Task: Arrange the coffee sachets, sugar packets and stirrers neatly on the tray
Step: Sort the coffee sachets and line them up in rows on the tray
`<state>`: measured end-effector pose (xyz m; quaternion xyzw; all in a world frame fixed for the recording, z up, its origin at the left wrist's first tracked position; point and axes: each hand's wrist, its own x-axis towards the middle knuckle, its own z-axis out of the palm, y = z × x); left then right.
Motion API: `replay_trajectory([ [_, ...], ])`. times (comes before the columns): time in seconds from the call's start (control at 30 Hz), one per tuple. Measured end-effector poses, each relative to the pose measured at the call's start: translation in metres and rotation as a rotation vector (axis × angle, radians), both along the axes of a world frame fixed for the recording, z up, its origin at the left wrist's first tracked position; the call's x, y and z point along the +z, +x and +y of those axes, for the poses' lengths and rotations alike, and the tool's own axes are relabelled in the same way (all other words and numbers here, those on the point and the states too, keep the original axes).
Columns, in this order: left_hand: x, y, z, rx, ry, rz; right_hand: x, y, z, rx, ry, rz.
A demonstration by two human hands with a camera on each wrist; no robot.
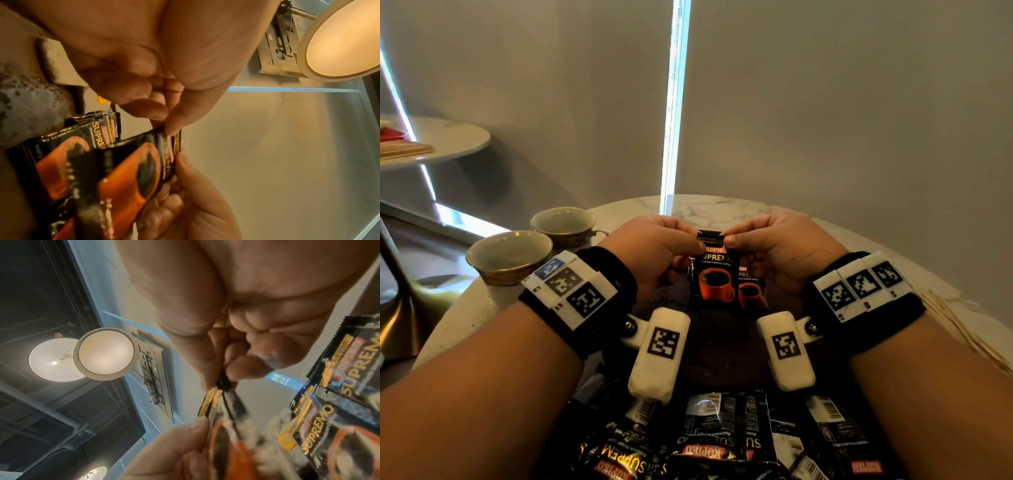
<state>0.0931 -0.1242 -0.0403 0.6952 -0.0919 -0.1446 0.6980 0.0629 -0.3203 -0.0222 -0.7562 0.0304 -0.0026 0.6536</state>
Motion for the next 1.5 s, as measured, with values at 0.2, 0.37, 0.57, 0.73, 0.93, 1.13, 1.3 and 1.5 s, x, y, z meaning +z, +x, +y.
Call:
replay_trajectory([
  [0.2,-0.004,0.004,0.004,0.099,-0.035,0.044,0.003,0.011,-0.021,-0.181,0.167,0.034],
  [0.37,-0.009,0.005,0.002,0.106,-0.003,0.086,-0.022,0.019,-0.055,-0.323,0.200,0.199],
  [0.57,-0.017,0.008,-0.001,0.086,0.074,0.120,-0.035,0.021,-0.058,-0.270,0.158,0.342],
  [0.73,-0.020,0.007,-0.006,0.089,0.087,0.119,-0.037,0.018,-0.060,-0.265,0.162,0.345],
  [0.93,-0.019,0.005,-0.009,0.088,0.116,0.111,-0.038,0.017,-0.056,-0.279,0.127,0.315],
  [1.13,-0.018,0.004,-0.010,0.086,0.126,0.118,-0.039,0.016,-0.058,-0.269,0.135,0.312],
  [1.3,-0.018,0.004,-0.011,0.089,0.121,0.114,-0.040,0.017,-0.058,-0.268,0.132,0.314],
  [1.5,-0.018,0.002,-0.013,0.083,0.101,0.126,-0.041,0.018,-0.059,-0.266,0.133,0.316],
])
